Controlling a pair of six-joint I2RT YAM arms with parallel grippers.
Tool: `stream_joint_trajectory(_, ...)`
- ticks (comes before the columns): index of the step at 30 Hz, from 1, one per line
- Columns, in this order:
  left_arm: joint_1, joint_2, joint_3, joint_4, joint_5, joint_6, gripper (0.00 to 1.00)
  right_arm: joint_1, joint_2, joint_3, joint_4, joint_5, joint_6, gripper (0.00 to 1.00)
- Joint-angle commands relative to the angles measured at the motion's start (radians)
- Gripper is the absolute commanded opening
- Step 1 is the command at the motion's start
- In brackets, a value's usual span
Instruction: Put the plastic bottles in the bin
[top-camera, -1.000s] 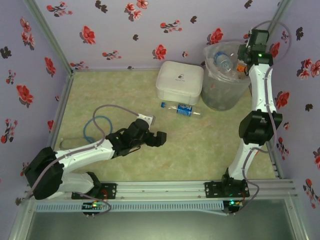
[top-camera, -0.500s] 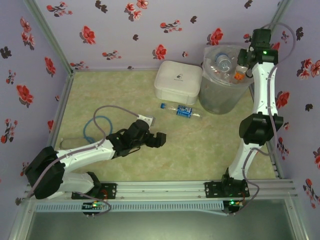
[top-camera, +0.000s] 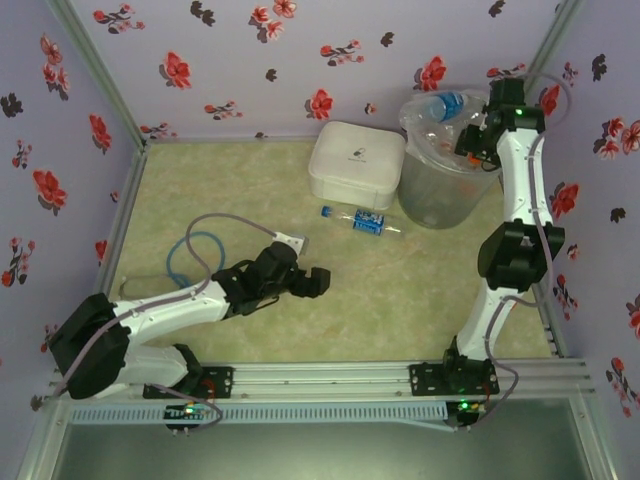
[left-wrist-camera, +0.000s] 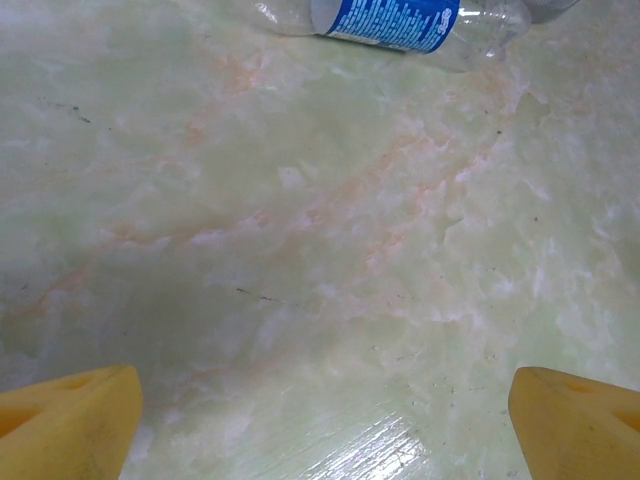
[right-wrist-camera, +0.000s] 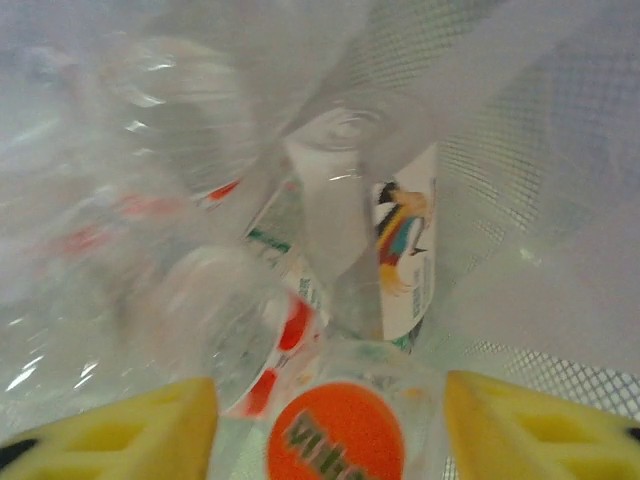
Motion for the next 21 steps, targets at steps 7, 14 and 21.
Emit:
stream_joint_trajectory(7, 0.006, 0.078, 0.068, 0.022, 0.024, 0.005, 0.95, -0.01, -0.134, 0.174, -0.088, 0.019, 0.011, 0.86)
stream_joint_trajectory(14, 0.006, 0.081, 0.071, 0.023, 0.028, 0.005, 0.95, 0.045, -0.176, 0.133, 0.139, -0.164, 0.049, 0.71)
stream_joint_trajectory(21, 0.006, 0.068, 0.086, 0.01, 0.028, 0.005, 0.95, 0.135, -0.117, 0.141, 0.263, -0.187, 0.091, 0.73)
